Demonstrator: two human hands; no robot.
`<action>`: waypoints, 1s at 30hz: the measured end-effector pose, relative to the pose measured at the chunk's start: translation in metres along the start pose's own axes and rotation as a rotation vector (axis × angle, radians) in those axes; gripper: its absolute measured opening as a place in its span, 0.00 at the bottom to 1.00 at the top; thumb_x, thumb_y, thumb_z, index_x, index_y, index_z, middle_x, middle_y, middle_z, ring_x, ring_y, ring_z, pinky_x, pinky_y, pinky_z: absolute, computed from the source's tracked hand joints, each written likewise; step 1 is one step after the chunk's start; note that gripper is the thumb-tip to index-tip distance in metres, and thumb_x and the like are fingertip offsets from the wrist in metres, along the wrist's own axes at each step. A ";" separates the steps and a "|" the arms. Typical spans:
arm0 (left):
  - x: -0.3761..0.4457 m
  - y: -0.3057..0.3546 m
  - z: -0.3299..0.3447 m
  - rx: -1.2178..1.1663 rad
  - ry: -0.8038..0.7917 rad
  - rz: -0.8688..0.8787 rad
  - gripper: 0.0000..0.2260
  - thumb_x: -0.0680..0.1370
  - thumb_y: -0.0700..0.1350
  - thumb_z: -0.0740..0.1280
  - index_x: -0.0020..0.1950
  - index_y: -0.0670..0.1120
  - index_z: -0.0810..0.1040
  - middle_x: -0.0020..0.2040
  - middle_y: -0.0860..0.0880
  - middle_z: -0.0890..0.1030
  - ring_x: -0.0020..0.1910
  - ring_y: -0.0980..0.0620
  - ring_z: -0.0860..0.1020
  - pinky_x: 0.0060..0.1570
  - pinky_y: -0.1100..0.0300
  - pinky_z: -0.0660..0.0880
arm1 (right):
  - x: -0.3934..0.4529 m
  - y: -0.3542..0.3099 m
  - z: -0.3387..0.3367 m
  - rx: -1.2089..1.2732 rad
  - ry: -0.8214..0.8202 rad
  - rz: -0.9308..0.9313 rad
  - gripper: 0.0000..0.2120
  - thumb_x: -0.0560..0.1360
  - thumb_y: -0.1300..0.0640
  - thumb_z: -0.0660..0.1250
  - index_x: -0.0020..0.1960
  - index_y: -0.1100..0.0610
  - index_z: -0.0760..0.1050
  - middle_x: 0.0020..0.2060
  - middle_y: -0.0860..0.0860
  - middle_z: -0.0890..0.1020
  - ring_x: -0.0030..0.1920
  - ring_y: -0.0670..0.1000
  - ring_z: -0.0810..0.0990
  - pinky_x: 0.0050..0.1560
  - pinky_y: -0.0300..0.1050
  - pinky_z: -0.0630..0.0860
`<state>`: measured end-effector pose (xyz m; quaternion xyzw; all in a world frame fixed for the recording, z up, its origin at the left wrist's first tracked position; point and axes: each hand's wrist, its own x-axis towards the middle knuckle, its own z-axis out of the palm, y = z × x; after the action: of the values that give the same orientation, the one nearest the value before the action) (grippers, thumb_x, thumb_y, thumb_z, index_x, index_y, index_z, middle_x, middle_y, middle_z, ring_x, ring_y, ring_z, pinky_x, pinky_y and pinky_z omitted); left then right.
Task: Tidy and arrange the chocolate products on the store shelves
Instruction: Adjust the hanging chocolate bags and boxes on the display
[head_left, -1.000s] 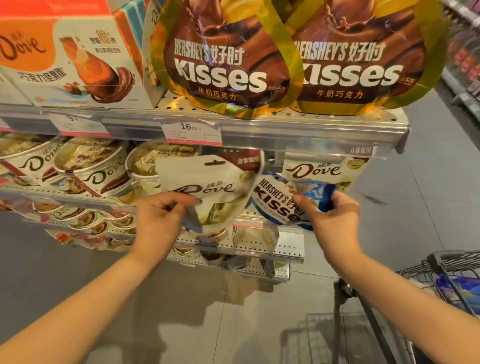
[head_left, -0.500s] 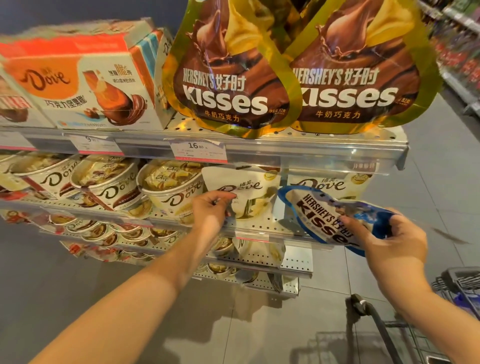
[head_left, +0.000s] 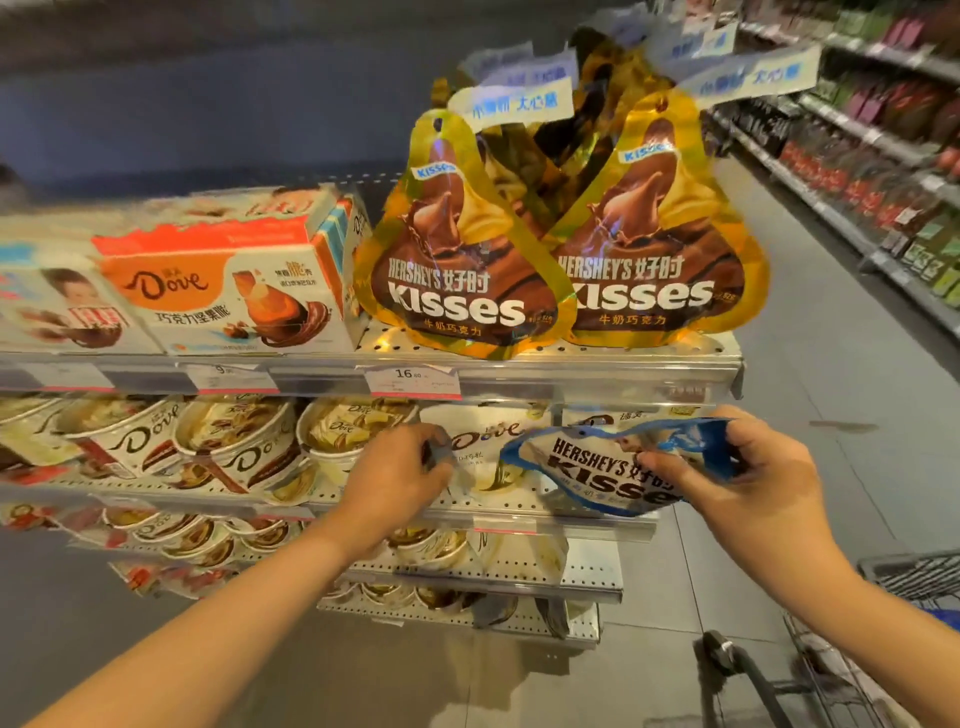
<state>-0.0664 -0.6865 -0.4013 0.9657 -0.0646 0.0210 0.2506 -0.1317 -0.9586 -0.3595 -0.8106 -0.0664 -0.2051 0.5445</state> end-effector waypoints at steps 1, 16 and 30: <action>-0.003 0.006 -0.016 0.075 -0.002 0.063 0.07 0.74 0.47 0.67 0.50 0.49 0.80 0.37 0.53 0.81 0.35 0.54 0.78 0.35 0.57 0.75 | 0.004 -0.011 0.000 0.003 0.003 -0.026 0.15 0.61 0.38 0.69 0.41 0.47 0.75 0.39 0.50 0.81 0.43 0.49 0.81 0.37 0.33 0.78; -0.002 0.088 -0.225 0.535 0.700 0.675 0.10 0.71 0.48 0.59 0.45 0.45 0.76 0.36 0.47 0.77 0.38 0.46 0.73 0.38 0.54 0.67 | 0.074 -0.189 -0.029 -0.145 0.093 -0.325 0.15 0.63 0.61 0.78 0.36 0.45 0.74 0.34 0.44 0.79 0.37 0.39 0.78 0.36 0.30 0.71; 0.033 0.093 -0.292 0.649 0.697 0.577 0.34 0.57 0.33 0.76 0.63 0.38 0.72 0.52 0.40 0.76 0.50 0.39 0.76 0.46 0.48 0.75 | 0.139 -0.321 -0.089 -0.210 0.214 -0.217 0.12 0.67 0.59 0.75 0.50 0.57 0.80 0.43 0.53 0.84 0.44 0.52 0.83 0.47 0.51 0.80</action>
<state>-0.0486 -0.6289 -0.0992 0.8726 -0.2298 0.4255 -0.0689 -0.1354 -0.9279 0.0003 -0.8245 -0.0734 -0.3538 0.4354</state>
